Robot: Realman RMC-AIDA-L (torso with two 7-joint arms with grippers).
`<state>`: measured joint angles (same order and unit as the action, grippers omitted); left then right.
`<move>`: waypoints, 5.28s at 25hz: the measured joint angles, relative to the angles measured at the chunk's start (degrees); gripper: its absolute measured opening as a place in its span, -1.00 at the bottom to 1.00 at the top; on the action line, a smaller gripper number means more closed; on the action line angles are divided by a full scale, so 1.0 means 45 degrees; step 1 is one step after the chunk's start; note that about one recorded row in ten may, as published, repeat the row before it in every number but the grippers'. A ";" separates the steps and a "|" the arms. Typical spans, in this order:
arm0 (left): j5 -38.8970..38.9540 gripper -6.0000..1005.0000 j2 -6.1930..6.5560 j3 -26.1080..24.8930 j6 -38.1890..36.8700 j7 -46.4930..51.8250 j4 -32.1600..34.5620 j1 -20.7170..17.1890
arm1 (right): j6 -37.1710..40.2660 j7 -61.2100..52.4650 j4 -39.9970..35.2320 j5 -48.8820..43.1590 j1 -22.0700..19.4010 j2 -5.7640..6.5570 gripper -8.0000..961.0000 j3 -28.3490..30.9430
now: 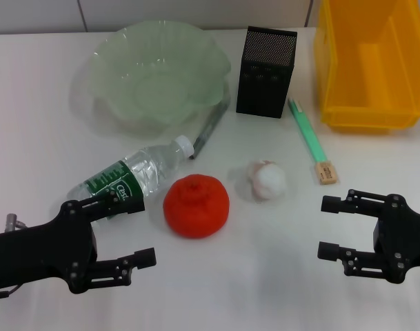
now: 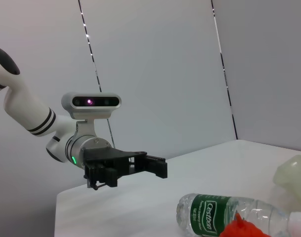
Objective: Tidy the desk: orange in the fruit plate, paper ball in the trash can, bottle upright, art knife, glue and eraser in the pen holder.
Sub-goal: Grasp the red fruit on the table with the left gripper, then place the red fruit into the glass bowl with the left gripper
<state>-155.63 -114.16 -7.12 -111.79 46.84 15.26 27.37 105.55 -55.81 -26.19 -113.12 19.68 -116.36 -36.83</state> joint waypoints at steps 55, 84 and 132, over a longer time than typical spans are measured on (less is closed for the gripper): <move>0.1207 0.43 -0.1019 0.1326 0.5961 0.0514 -0.0912 0.1809 | -0.0025 -0.0039 0.0000 0.0097 -0.0075 0.0000 0.50 0.0059; 0.1295 -0.64 -0.1003 0.1387 0.6032 0.0600 -0.1064 0.1754 | 0.0002 -0.0040 0.0000 0.0060 -0.0117 0.0002 0.51 0.0059; 1.0527 -0.62 -0.1112 -0.1146 1.2598 -0.5970 -0.4940 0.3428 | 0.0000 -0.0039 0.0079 0.0158 -0.0024 -0.0099 0.51 0.0396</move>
<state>-108.26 -119.17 -12.28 -55.10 19.98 -6.97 42.79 105.55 -55.98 -25.84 -112.41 19.58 -116.81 -35.05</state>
